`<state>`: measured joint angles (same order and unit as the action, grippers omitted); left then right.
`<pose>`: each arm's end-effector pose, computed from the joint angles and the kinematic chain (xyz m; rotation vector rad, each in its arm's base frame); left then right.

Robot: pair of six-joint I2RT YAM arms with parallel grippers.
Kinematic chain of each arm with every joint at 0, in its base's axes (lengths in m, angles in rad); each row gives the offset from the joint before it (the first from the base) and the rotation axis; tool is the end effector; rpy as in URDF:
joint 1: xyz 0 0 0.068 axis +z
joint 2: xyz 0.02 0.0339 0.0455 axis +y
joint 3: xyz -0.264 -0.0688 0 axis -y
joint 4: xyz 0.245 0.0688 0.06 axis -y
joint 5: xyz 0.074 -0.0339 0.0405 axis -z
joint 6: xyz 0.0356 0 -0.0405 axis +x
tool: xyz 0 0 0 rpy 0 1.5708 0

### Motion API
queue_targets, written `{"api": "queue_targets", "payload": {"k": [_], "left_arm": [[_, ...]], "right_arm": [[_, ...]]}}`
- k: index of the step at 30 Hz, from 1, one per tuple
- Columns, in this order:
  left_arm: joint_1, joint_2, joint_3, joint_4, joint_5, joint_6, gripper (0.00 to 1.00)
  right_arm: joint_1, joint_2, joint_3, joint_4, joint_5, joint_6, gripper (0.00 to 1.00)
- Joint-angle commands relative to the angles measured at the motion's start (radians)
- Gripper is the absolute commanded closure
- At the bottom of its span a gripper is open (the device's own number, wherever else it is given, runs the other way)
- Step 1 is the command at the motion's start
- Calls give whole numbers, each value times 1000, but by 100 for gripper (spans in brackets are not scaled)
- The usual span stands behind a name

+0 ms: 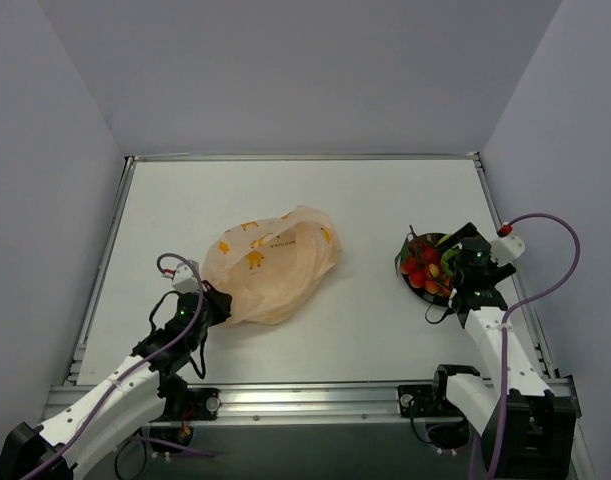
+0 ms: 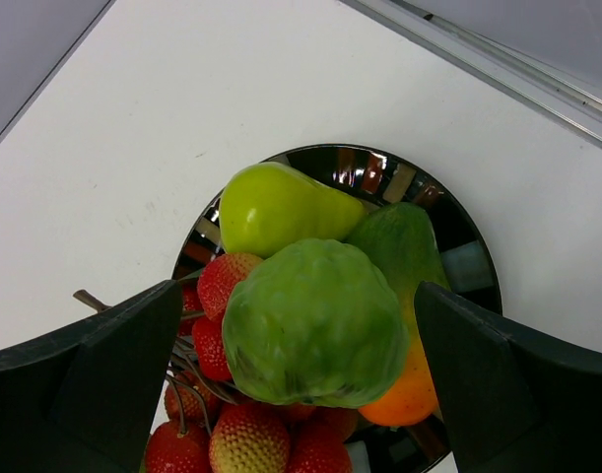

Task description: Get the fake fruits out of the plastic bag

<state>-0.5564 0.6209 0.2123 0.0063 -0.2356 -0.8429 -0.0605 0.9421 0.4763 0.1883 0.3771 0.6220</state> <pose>0.1351 -0.0742 0.1823 -0.4446 1.9757 -0.6769 0.2124 -0.0260 0.2413 0.8514 1.6183 0.0467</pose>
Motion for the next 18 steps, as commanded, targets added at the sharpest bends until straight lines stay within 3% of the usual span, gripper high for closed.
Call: {"api": "queue_targets", "payload": {"k": [1,5,11,14,15,16,18], "left_arm": [[-7,-3,53,21,-13,22,98],[-7,-1,68,6,-14,25,98],[-7,14,121,-5,-5,45,98],[-7,33,156,-44,-7,67,81],[-7,36,165,-64,-8,68,72],[-7,39,174,-71,-10,68,49],[-7,36,196,-94,-8,61,29]], "right_arm": [[-9,-11,36,-16,9,-24,0],[-9,-23,33,-35,16,-24,0],[-7,-169,91,-121,17,-30,0],[-5,-264,154,-164,-7,-36,0],[-5,-304,169,-168,-21,-39,0],[-5,-316,183,-171,-36,-41,0],[-4,-338,219,-174,-107,-45,0]]}}
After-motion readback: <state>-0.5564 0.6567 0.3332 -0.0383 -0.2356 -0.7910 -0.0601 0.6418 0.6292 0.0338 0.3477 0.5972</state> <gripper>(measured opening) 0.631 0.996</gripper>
